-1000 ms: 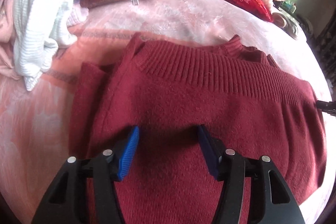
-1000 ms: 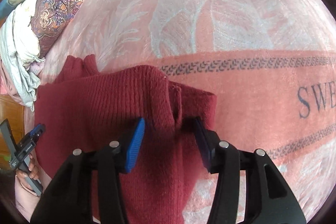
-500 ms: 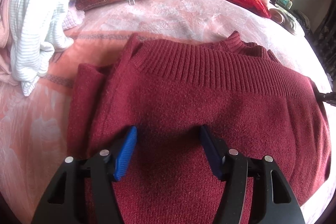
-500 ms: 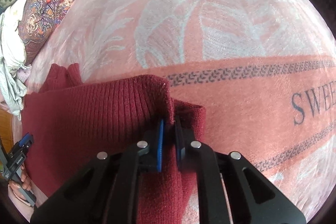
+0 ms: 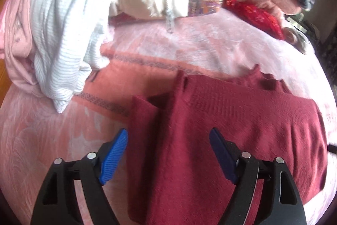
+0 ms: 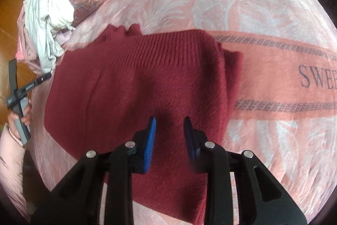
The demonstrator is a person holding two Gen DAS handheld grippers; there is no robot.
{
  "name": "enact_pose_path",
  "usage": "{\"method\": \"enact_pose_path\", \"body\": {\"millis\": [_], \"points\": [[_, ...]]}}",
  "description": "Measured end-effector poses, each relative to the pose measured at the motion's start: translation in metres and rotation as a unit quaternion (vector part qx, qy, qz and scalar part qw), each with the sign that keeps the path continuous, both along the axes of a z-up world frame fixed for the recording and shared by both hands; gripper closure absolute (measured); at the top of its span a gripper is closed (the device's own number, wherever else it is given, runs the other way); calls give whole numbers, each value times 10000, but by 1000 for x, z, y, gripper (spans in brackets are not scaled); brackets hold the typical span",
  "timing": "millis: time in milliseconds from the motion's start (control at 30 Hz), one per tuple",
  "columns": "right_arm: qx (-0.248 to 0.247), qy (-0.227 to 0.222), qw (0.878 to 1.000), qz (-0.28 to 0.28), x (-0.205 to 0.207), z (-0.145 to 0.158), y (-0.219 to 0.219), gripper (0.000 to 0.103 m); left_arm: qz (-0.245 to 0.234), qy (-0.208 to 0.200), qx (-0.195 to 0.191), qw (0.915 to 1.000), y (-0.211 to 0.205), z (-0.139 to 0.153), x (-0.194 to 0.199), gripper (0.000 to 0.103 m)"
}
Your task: Fold small clothes
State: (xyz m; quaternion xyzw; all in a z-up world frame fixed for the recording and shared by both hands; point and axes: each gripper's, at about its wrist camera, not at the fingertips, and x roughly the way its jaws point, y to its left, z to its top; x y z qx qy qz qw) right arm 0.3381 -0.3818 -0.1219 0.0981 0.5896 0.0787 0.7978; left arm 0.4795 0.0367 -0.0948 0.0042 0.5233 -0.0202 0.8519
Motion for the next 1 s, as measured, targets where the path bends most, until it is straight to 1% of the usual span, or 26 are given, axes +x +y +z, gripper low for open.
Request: {"method": "enact_pose_path", "body": {"millis": [67,133,200,233,300,333,367,400,433,467,533,633,667,733,833,867,900,1000], "points": [[-160,19,9999,3,0,-9,4,75,145,53,15,9999,2,-6,11,22],[-34,62,10000,-62,3,-17,3,75,124,36,-50,9999,-3,-9,23,23],[80,68,9999,-104,7,-23,0,77,27,57,16,10000,-14,-13,32,23],[153,68,9998,-122,7,-24,-2,77,-13,151,95,9998,-21,-17,37,23],[247,56,9996,-137,6,-25,-5,77,-48,287,181,9994,-30,-27,43,27],[259,47,9996,-120,6,-26,-6,78,-95,359,165,9992,-35,-32,45,43],[254,33,9996,-95,5,-26,-7,78,-131,458,144,9988,-38,-36,46,66],[250,20,9997,-68,4,-27,-7,78,-88,541,168,9984,-40,-39,46,76],[236,-5,9997,-41,4,-27,-7,79,-46,542,239,9982,-42,-39,44,88],[231,-25,9997,-29,1,-27,-7,79,-33,510,299,9982,-42,-38,44,92],[205,-68,9998,3,1,-27,-7,79,52,368,269,9989,-35,-29,41,93],[180,-83,9998,11,0,-28,-8,82,296,205,-80,9993,-14,-12,40,94],[186,-75,9998,-18,0,-29,-8,84,347,170,-105,9992,-9,-10,42,94],[241,-45,9996,-114,0,-31,-11,86,393,295,-130,9987,-4,-17,47,94],[249,-16,9996,-150,3,-33,-11,88,391,503,7,9980,-11,-42,53,93],[254,-5,9995,-173,3,-33,-11,88,421,526,38,9977,-13,-50,53,93],[239,3,9995,-183,3,-34,-11,88,432,462,102,9979,-16,-54,52,93],[129,4,9998,-122,5,-33,-8,88,354,414,180,9984,-20,-52,49,90]]}}
